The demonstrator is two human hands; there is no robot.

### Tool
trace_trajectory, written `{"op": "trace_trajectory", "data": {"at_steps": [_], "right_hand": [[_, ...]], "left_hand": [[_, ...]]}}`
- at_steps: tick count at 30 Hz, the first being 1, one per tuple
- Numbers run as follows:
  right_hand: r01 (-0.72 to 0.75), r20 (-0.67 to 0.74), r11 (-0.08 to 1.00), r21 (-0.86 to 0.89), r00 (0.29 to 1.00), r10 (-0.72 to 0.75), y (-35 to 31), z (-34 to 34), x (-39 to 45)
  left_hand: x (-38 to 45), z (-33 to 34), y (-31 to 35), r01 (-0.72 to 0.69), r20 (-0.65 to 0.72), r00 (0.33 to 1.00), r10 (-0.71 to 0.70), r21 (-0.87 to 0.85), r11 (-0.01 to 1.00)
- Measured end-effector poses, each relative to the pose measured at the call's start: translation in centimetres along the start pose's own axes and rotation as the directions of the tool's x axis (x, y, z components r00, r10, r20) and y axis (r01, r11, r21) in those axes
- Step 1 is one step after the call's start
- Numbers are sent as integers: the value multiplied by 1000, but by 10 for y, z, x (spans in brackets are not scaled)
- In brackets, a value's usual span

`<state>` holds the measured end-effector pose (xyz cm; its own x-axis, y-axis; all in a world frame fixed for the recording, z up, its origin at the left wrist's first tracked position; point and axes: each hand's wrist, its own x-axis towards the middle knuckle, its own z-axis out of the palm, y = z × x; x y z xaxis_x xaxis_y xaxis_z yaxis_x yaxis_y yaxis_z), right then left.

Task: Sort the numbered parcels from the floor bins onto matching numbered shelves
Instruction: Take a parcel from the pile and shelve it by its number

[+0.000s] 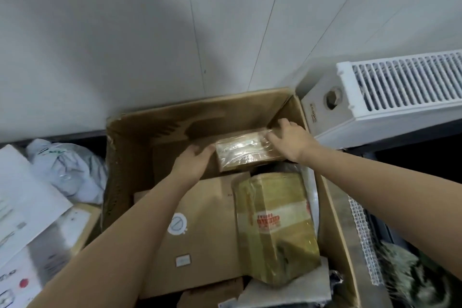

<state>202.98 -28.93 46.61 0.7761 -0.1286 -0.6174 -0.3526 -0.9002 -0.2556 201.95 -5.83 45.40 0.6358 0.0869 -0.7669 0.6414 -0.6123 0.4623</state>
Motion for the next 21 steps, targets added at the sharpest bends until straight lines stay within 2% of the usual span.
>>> {"op": "trace_trajectory", "data": {"at_steps": [7,11,13,16,21], "right_hand": [[-299,148,921,250,952,268,4,16,50],[-455,310,807,376,883,353,7,21,56],[-512,349,749,421,854,387,7,22,53],[-510,329,720,470,859,393,7,20,43],[-369,192,790,490,930,315,3,8,12]], "left_hand": [[52,35,6,205,100,977,-187,-223,953],[58,52,6,274,180,958,-221,-373,887],[54,57,5,279,196,957,-213,-431,858],[42,57,4,257,194,963,-186,-463,848],[-4,48,-2,200,142,979,-144,-572,795]]}}
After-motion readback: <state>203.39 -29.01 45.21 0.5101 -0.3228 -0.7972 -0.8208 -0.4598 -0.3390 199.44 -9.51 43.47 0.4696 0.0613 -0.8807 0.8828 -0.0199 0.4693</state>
